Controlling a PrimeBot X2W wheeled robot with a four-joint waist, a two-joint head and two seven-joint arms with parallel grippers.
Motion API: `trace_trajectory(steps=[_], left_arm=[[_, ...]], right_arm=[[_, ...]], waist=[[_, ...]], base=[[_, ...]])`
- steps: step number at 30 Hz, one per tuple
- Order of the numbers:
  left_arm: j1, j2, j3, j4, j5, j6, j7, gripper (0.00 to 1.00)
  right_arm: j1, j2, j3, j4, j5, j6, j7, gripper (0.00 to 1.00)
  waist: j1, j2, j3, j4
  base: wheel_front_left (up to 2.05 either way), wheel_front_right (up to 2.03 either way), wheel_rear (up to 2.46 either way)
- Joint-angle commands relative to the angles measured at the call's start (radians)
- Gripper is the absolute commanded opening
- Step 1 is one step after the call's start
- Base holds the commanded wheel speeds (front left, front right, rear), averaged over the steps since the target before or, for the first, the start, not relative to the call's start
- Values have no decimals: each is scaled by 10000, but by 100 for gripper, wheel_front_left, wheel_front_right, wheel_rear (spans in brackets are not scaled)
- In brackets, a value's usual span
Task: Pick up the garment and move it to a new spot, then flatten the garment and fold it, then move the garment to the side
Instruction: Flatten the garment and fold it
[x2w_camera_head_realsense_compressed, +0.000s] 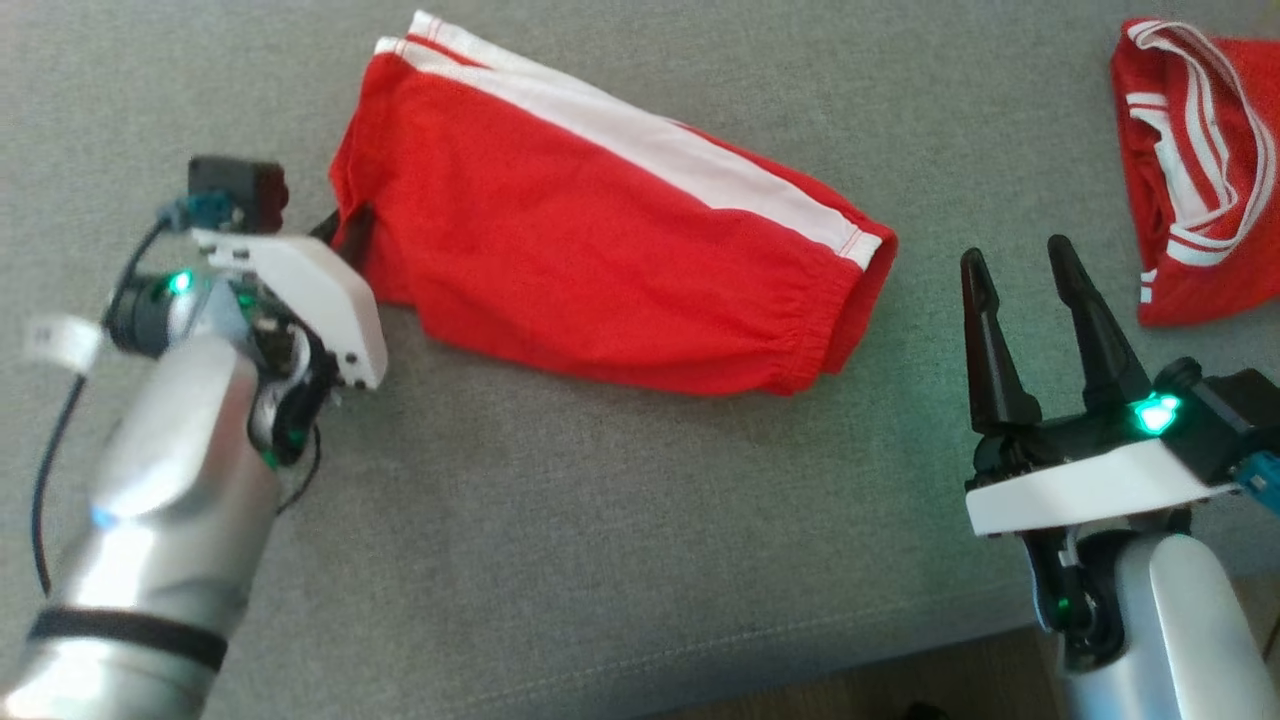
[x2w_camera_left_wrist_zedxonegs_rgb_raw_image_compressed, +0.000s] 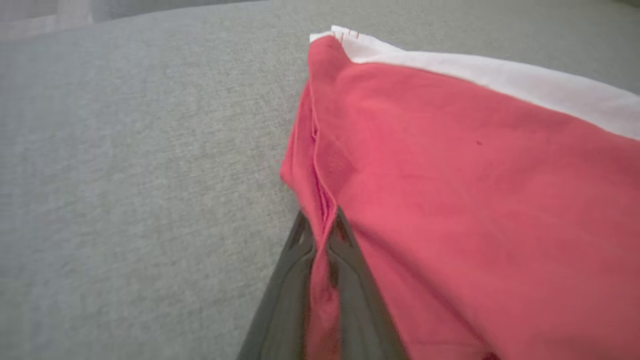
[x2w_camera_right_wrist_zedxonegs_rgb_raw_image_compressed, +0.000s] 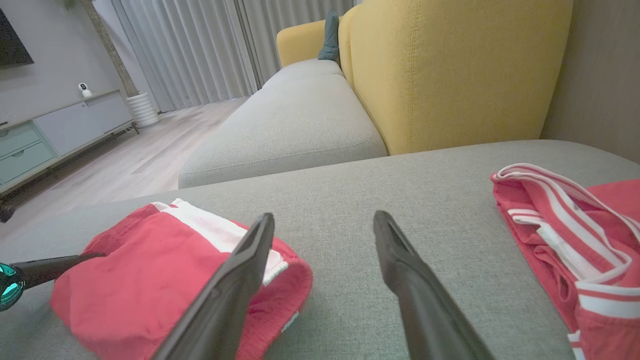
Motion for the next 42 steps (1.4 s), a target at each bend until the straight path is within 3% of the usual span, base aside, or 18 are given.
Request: trace_trajectory(steps=[1, 8, 17, 18, 19, 30, 42], left_arm=[[256, 329, 402, -297, -78, 142, -148, 0], [2534, 464, 757, -2212, -446, 921, -754, 0], [4964, 475, 931, -4588, -890, 1879, -502, 0], [5071, 475, 943, -4725, -872, 1973, -528, 44], [5162, 473, 968, -4842, -855, 2052, -597, 100], [5639, 496, 1680, -6111, 91, 2961, -3316, 100], [6334, 962, 1667, -7656, 1162, 3262, -3732, 100]], right_arm=[[-54, -20, 160, -287, 59, -9, -24, 100], [244, -19, -1, -239, -117, -9, 193, 100], [583, -37, -126, -361, -254, -9, 595, 100], [601, -44, -141, -384, -260, -9, 632, 100], [616, -54, -149, -410, -279, -9, 672, 100], [654, -129, -236, -852, -718, -9, 1055, 100], [1038, -120, -281, -1189, -849, -9, 1352, 100]], waist=[[-1, 0, -87, 67], [-1, 0, -531, 513], [-1, 0, -972, 899], [-1, 0, -1000, 918], [-1, 0, -1033, 922], [-1, 0, -1584, 1100], [-1, 0, -2055, 1214]], base=[[0, 0, 0], [0, 0, 0], [0, 0, 0], [0, 0, 0], [0, 0, 0], [0, 0, 0], [0, 0, 0]])
